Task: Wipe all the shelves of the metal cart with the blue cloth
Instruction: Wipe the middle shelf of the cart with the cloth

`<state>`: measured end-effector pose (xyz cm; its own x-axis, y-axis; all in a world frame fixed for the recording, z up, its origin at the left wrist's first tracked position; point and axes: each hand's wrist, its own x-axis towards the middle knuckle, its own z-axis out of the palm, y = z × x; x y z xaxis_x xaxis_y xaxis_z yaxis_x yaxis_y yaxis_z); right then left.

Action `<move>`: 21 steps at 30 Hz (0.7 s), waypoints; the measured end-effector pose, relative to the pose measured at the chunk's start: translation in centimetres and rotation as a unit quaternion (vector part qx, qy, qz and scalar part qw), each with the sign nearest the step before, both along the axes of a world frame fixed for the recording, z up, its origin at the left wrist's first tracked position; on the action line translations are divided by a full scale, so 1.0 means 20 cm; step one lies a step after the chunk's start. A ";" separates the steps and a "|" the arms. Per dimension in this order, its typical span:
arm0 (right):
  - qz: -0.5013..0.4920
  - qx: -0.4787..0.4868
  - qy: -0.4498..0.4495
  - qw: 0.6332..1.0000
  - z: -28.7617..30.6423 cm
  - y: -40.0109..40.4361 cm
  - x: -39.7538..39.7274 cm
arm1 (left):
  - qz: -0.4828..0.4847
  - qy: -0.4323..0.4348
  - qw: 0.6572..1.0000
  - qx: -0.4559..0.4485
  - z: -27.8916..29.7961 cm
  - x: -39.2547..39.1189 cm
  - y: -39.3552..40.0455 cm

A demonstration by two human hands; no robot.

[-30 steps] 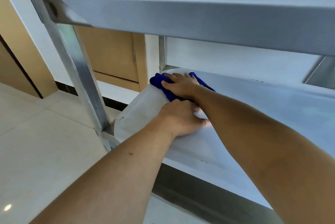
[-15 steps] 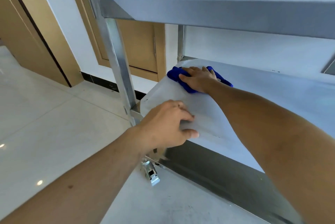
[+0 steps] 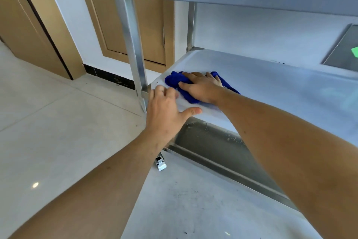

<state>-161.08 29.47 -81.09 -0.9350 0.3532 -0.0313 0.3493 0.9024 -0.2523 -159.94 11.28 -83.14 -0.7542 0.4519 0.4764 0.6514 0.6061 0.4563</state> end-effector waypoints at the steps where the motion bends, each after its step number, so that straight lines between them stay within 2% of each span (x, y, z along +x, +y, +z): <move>1: 0.001 0.000 0.003 1.000 0.00 -0.03 0.04 | -0.014 -0.013 0.999 0.032 -0.02 -0.01 -0.03; 7: 0.013 0.040 0.022 0.999 0.02 -0.20 0.24 | -0.079 -0.012 0.995 0.058 -0.02 -0.12 -0.16; 11: 0.051 0.136 0.084 0.986 -0.02 -0.30 0.35 | -0.086 -0.032 0.992 0.083 -0.02 -0.13 -0.17; 14: 0.050 0.220 0.130 0.965 -0.11 -0.36 0.44 | -0.064 0.006 0.993 0.095 -0.11 -0.07 -0.19; 17: 0.058 0.270 0.157 0.948 -0.18 -0.41 0.50 | -0.049 0.035 0.994 0.086 -0.23 -0.02 -0.24; 21: 0.101 0.294 0.173 0.935 -0.25 -0.45 0.56 | -0.057 0.026 0.997 0.036 -0.35 0.00 -0.32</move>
<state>-149.79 20.50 -86.06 -0.9031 0.0302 0.4284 0.1464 0.9594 0.2410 -160.02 4.96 -90.20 -0.6738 0.4960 0.5477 0.7378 0.4933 0.4608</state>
